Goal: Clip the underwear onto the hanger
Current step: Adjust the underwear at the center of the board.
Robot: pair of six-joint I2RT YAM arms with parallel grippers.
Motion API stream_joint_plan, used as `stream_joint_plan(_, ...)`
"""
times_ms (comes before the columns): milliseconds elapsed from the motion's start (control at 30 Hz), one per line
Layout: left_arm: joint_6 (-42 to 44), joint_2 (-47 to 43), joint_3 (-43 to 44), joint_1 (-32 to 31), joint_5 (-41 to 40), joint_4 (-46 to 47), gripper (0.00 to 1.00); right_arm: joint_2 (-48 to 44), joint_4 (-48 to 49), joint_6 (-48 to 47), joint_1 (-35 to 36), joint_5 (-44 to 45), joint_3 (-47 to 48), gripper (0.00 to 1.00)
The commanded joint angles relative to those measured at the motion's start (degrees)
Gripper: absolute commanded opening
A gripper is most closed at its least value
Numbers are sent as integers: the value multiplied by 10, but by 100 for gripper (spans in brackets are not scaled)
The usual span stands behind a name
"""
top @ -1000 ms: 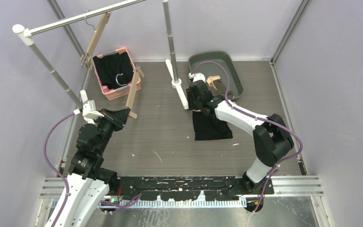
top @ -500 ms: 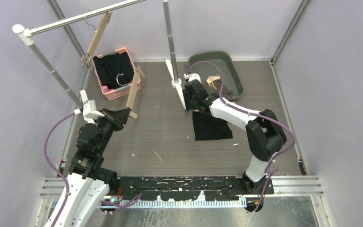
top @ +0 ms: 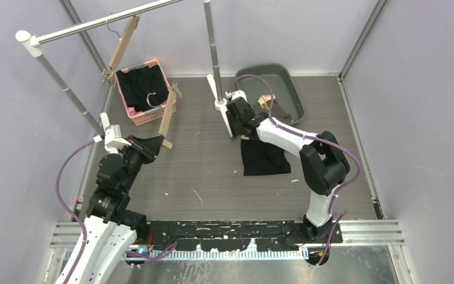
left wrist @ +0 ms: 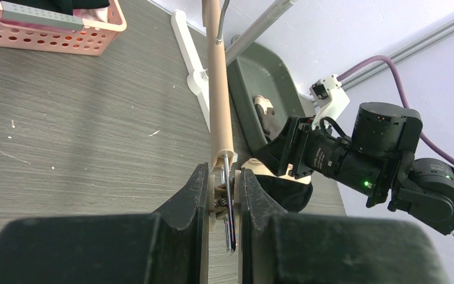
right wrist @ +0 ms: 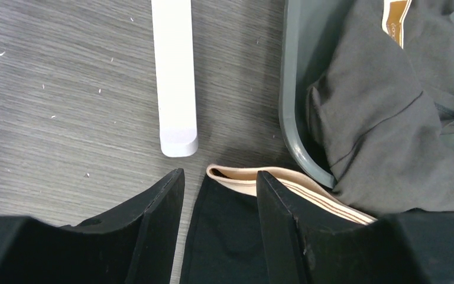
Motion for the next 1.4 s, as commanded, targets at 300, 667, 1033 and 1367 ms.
stream_joint_plan(300,5,3,5,-1,3,58,0,49,-20,-39,2,18,58,54)
stream_joint_plan(667,8,1,4,-1,0,56,0,70,-19,-49,1,33,58,50)
stream_joint_plan(1033,8,0,3,-1,-1,56,0,45,-4,-78,2,51,43,53)
stream_joint_plan(1367,7,11,8,-1,28,68,0,42,-20,-120,1,10,66,55)
